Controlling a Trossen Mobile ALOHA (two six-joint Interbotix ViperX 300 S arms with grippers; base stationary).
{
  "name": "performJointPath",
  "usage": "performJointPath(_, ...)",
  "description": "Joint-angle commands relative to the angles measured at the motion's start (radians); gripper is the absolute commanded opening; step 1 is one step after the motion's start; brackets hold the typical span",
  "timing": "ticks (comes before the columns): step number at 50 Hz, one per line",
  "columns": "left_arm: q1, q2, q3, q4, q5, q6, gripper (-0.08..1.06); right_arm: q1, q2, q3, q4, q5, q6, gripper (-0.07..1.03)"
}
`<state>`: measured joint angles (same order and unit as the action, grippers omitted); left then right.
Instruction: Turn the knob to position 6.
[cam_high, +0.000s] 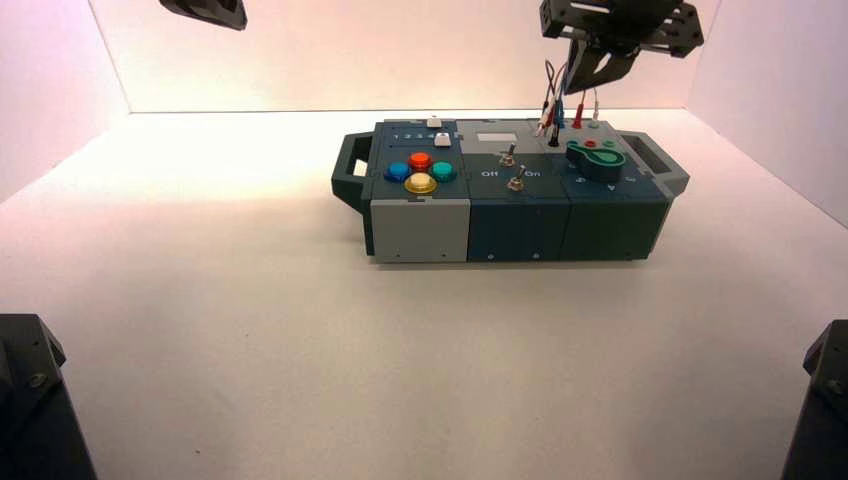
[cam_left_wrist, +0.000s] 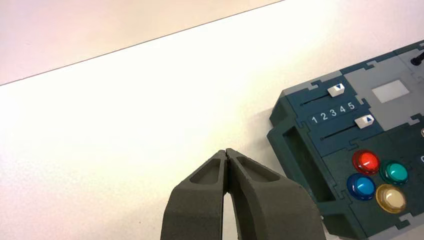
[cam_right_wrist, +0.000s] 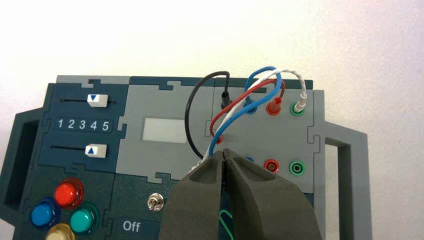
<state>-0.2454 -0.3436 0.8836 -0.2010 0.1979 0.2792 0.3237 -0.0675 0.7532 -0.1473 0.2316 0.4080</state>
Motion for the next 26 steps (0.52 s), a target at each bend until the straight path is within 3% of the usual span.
performJointPath(1,0.005,-0.037,-0.008,0.0,-0.018,0.003,-0.03,0.008,-0.04,-0.011,-0.009,-0.003,-0.003,-0.02)
performJointPath(26,0.005,-0.066,0.009,-0.002,-0.046,-0.002,-0.03,0.008,-0.044,-0.028,-0.017,-0.005,-0.003,-0.02)
